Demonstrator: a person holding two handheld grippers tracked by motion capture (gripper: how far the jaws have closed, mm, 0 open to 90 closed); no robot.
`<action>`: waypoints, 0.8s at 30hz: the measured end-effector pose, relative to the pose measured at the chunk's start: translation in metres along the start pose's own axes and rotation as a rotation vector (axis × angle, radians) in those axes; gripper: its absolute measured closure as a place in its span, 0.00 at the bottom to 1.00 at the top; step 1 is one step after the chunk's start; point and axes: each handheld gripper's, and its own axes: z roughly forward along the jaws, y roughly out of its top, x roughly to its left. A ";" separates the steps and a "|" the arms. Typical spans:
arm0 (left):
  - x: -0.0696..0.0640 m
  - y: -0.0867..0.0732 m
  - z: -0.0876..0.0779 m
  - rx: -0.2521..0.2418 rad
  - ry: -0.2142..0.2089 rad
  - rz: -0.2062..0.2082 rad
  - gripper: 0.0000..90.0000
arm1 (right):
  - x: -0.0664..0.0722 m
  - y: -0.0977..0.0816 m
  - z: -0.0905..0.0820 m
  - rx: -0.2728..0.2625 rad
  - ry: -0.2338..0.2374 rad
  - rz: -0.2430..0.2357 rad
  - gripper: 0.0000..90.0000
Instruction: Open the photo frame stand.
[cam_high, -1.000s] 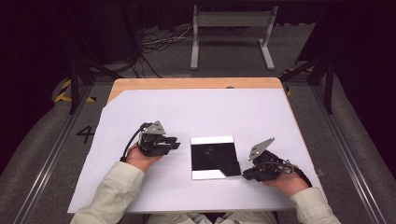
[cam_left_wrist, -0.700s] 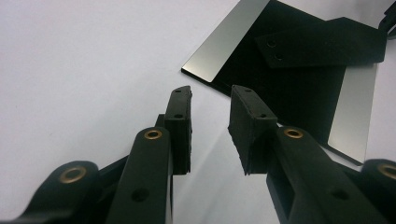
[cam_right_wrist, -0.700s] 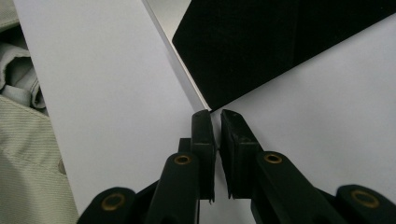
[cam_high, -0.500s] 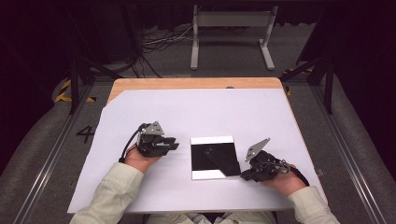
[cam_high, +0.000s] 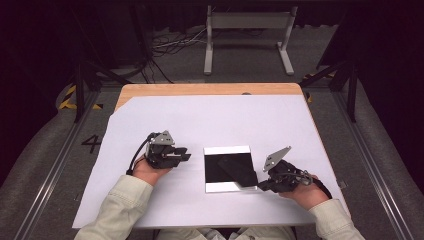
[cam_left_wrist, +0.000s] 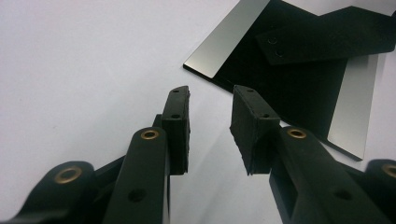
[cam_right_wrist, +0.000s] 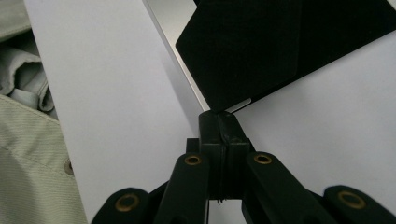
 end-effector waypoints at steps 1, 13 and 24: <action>0.000 0.000 0.000 -0.001 0.000 -0.004 0.75 | 0.000 0.000 -0.002 -0.009 0.003 0.000 1.00; -0.001 0.000 0.000 -0.009 0.000 0.001 0.74 | 0.002 0.003 -0.016 -0.122 -0.005 -0.002 1.00; -0.001 -0.001 0.000 -0.010 -0.006 0.002 0.73 | 0.005 0.007 -0.022 -0.236 -0.030 0.008 1.00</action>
